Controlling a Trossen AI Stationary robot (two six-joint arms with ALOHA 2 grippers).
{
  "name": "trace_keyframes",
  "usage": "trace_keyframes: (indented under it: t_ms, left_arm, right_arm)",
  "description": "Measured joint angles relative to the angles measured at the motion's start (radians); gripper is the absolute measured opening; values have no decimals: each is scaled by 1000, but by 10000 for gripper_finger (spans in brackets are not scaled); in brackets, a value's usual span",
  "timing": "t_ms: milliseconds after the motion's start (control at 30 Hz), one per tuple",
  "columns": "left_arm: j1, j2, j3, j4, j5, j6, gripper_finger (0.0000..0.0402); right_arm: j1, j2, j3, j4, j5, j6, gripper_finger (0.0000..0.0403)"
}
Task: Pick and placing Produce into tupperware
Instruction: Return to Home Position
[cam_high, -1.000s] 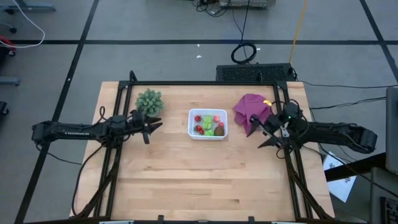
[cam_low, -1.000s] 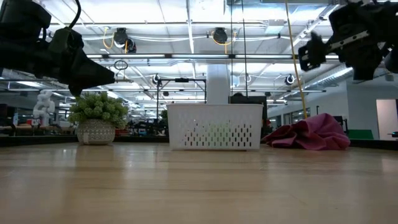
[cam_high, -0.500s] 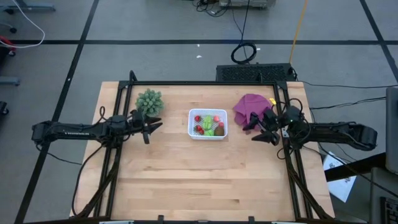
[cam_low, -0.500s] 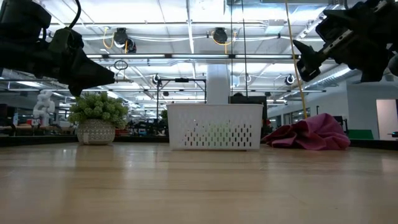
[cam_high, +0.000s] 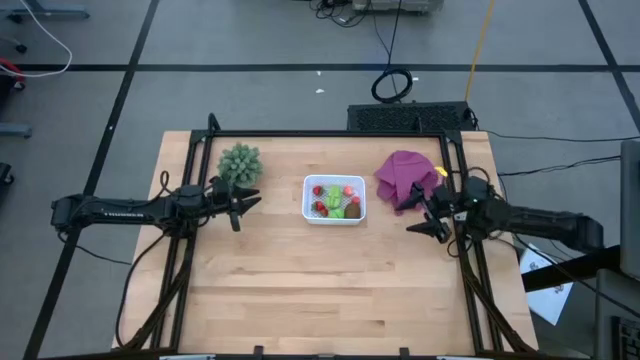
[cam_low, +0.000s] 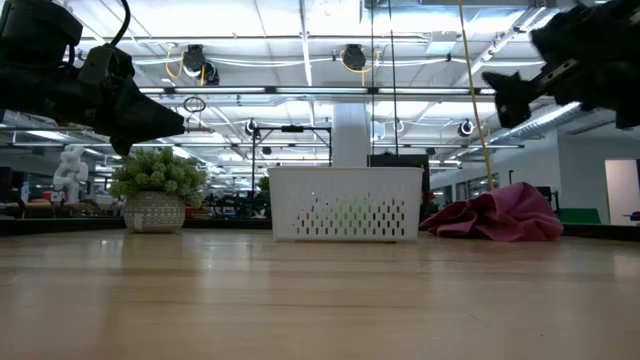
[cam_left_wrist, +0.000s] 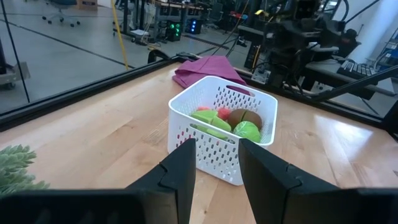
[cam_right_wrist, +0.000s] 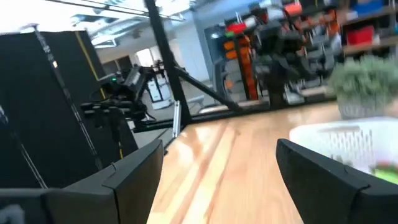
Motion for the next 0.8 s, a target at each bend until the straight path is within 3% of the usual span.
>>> trace_keyframes:
  t_ms: [133, 267, 467, 800]
  left_arm:
    - [0, 0, 0, -1, 0, 0, 124]
    - [0, 0, 0, -1, 0, 0, 124]
    - [0, 0, 0, -1, 0, 0, 124]
    - [0, 0, 0, -2, 0, 0, 124]
  right_arm:
    - [58, -183, -1, -139, 7, -31, 302]
    - [140, -278, -1, -189, 39, -62, 302]
    - [251, -324, -2, -274, 216, -88, 302]
    - [257, -368, -2, -289, 162, -62, 302]
